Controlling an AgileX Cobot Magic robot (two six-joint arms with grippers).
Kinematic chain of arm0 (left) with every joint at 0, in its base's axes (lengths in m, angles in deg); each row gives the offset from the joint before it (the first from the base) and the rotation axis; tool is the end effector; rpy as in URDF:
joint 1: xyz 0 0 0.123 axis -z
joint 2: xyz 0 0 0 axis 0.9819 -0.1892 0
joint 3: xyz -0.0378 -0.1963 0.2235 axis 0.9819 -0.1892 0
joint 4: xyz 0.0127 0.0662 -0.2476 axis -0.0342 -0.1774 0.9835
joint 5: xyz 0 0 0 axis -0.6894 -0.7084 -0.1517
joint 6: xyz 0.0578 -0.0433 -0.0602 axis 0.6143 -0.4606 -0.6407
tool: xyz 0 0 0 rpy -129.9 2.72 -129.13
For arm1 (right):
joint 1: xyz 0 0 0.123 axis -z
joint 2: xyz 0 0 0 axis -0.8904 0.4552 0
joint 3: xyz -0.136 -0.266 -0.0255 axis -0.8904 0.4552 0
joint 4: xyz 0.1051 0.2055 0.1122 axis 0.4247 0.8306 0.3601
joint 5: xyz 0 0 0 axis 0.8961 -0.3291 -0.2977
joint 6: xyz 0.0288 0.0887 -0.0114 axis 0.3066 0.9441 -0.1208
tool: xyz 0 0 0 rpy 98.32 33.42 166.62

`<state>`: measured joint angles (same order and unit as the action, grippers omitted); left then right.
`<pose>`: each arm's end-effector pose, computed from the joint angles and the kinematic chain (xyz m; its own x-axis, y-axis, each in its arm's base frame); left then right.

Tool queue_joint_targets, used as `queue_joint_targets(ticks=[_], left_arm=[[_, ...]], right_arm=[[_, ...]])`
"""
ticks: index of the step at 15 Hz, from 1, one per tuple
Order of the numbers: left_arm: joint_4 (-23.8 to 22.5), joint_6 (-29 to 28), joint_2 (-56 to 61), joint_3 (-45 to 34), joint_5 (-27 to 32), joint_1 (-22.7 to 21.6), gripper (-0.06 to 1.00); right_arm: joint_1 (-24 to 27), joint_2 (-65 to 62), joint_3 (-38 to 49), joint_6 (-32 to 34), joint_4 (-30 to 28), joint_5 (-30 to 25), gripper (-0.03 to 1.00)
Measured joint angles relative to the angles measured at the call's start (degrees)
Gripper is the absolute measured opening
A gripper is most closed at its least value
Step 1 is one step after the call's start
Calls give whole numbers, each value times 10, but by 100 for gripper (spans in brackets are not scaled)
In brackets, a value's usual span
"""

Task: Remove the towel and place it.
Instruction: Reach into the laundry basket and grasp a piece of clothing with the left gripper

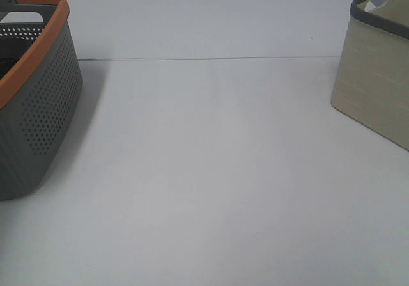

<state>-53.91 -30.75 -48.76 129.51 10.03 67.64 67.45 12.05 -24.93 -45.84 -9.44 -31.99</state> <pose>0.3268 0.0613 0.3629 -0.7015 0.6390 -0.3154 0.5627 0.7683 0.3052 -0.0136 0.0142 0.2788 -0.4520 -0.0088 -0.8920 -0.0664 0.9975 0.0238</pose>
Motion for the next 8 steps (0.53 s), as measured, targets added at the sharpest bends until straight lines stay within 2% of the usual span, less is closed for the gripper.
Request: queue_joint_targets(ticks=[2,5,8], left_arm=[[0,48,-58,2,-58,0,98],[2,81,-158,2,-152,0,98],[7,104,-244,2,-202,14,98]], right_arm=[[0,0,0,0,0,0,67],[0,0,0,0,0,0,67],[0,0,0,0,0,0,67]])
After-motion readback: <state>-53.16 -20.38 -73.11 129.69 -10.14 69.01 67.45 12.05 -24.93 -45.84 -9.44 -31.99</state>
